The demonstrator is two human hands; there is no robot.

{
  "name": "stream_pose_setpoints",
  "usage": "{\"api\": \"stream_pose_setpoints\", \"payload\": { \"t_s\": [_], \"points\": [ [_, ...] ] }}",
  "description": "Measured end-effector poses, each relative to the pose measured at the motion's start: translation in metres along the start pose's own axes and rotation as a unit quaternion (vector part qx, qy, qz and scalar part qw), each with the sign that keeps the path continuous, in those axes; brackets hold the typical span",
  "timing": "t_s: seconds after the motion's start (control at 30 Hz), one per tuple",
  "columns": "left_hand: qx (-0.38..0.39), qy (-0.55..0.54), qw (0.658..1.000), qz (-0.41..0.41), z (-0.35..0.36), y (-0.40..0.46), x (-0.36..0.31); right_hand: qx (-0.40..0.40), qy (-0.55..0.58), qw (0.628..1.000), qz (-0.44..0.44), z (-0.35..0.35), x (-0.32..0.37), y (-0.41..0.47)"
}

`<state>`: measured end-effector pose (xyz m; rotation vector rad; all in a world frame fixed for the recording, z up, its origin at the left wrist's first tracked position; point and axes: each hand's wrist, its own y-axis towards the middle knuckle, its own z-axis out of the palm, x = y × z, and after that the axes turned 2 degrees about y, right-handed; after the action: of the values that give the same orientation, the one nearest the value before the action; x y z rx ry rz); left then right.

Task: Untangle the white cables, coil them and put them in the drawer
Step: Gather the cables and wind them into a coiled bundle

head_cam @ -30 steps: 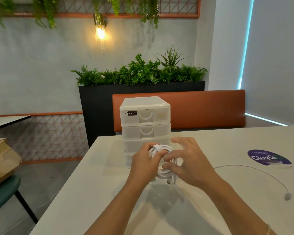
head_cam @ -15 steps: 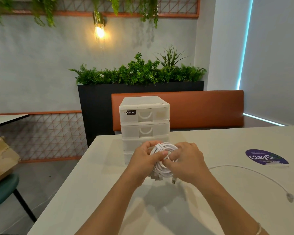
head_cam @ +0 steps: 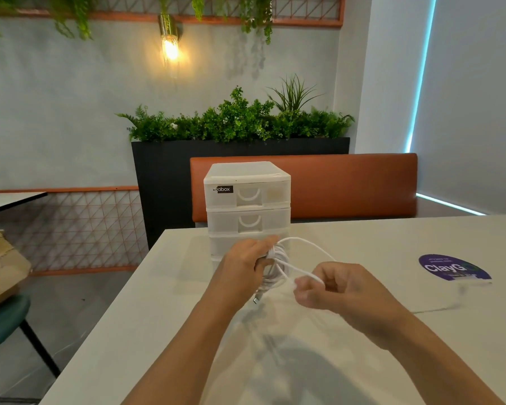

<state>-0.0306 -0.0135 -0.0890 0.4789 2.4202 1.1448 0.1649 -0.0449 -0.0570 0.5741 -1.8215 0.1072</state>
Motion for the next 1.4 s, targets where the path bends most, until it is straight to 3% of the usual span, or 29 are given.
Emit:
{"api": "stream_pose_setpoints", "payload": {
  "t_s": [0.07,0.1,0.23,0.3,0.43,0.57,0.63,0.7,0.8,1.0,1.13,1.2,1.23,1.3,1.4],
  "points": [
    [0.004,-0.011,1.0,-0.004,0.003,0.0,-0.001,0.057,0.138,0.989,0.02,-0.014,-0.011,-0.001],
    [0.007,-0.01,1.0,-0.003,0.003,-0.001,0.0,0.082,0.148,0.985,0.038,-0.021,-0.015,-0.002],
    [0.006,-0.005,1.0,0.002,0.005,-0.004,0.0,0.256,0.019,0.955,0.146,-0.05,-0.018,0.0],
    [0.009,-0.001,1.0,0.008,0.005,-0.005,-0.004,0.297,-0.052,0.933,0.196,-0.062,-0.017,0.005],
    [0.014,0.012,1.0,0.014,0.005,-0.003,-0.011,0.155,-0.061,0.934,0.316,-0.081,-0.022,0.022],
    [0.003,0.033,0.999,0.002,0.004,-0.004,-0.01,-0.081,-0.03,0.963,0.257,-0.098,-0.039,0.029],
    [0.004,0.03,0.999,-0.017,0.003,-0.006,-0.009,-0.207,0.078,0.95,0.222,-0.108,-0.046,0.03],
    [0.012,0.022,0.999,-0.023,0.004,-0.005,-0.013,-0.28,0.174,0.919,0.214,-0.112,-0.048,0.029],
    [0.017,0.018,1.0,-0.017,0.007,-0.004,-0.021,-0.351,0.266,0.879,0.184,-0.108,-0.046,0.036],
    [0.017,0.059,0.998,-0.012,0.005,-0.004,-0.017,-0.351,0.41,0.82,0.191,-0.106,-0.029,0.043],
    [0.001,0.087,0.996,0.003,0.004,-0.004,-0.011,-0.416,0.444,0.777,0.162,-0.119,-0.037,0.04],
    [0.009,0.089,0.996,-0.006,0.002,-0.005,-0.006,-0.399,0.403,0.8,0.197,-0.123,-0.045,0.039],
    [0.012,0.08,0.997,-0.019,0.001,-0.005,-0.006,-0.358,0.345,0.838,0.227,-0.12,-0.047,0.039],
    [-0.001,0.036,0.997,-0.071,0.001,-0.003,-0.01,-0.226,0.167,0.921,0.271,-0.102,-0.042,0.037],
    [-0.009,-0.046,0.985,-0.164,0.002,-0.002,-0.014,-0.063,-0.033,0.976,0.205,-0.05,-0.022,0.032]
  ]
}}
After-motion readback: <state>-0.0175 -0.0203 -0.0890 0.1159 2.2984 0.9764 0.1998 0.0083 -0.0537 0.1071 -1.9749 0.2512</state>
